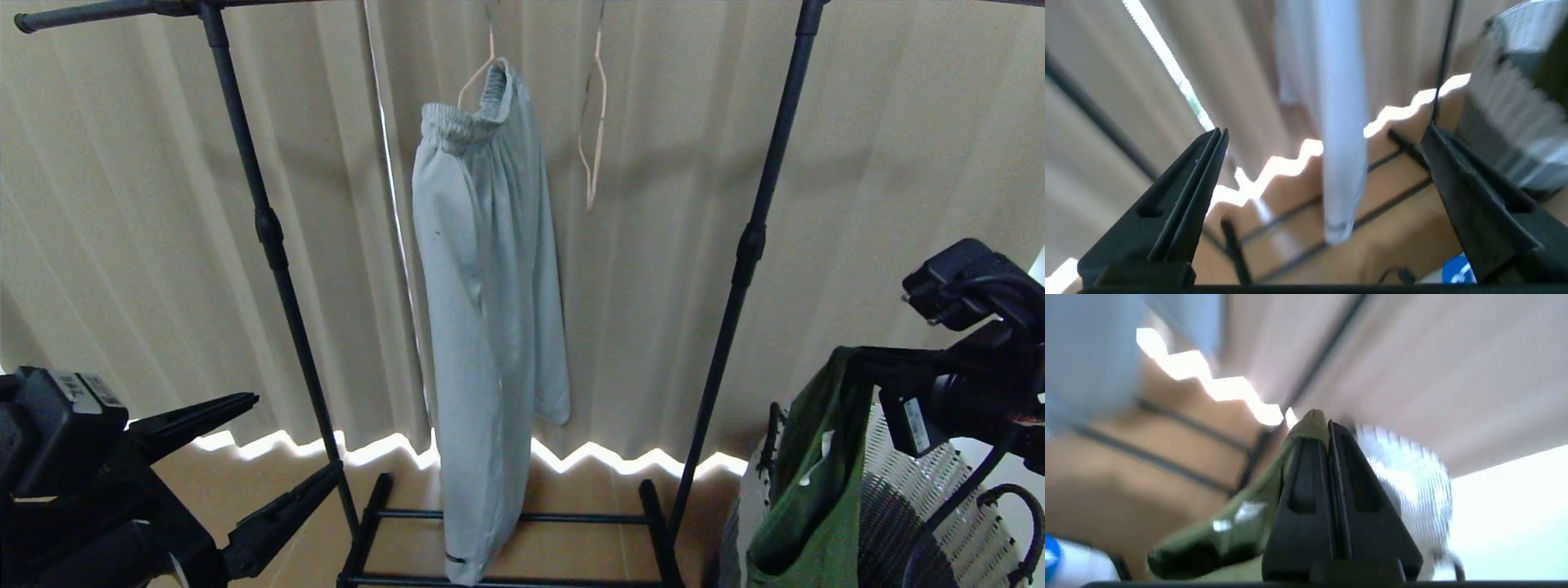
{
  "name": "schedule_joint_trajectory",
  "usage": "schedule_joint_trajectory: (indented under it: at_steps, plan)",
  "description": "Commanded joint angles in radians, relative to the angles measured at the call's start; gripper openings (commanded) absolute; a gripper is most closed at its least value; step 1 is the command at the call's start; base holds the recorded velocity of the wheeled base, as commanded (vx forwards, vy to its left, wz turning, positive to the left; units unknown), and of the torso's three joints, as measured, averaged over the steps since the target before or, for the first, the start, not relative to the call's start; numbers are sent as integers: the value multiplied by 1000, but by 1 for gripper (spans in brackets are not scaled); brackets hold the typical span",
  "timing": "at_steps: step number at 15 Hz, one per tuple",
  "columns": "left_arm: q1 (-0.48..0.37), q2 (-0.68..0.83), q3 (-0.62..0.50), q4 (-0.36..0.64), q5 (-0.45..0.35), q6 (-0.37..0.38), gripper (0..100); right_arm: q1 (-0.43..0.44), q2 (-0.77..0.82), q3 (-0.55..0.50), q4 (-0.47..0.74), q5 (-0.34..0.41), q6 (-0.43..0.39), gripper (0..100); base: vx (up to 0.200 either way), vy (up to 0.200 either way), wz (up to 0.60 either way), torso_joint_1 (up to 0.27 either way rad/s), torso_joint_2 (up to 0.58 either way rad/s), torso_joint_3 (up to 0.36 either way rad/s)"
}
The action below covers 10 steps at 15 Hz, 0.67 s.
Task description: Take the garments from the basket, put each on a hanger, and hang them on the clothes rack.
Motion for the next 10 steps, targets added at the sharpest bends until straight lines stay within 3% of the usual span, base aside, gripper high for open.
schedule_joint_trajectory:
  at_steps: [1,3,7,10]
  plan:
    - [-49,-14,-27,1,-1,3,100,30,0,-37,-3,8,0,0,0,0,0,0,0,0]
    - [-199,52,-95,3,1,2,100,138,18,-121,-9,12,7,0,0,0,0,0,0,0]
    - [-319,224,-196,1,5,-12,100,306,47,-213,-16,54,130,0,0,0,0,0,0,0]
    - [-423,349,-291,0,5,-92,100,371,56,-267,-16,109,133,0,0,0,0,0,0,0]
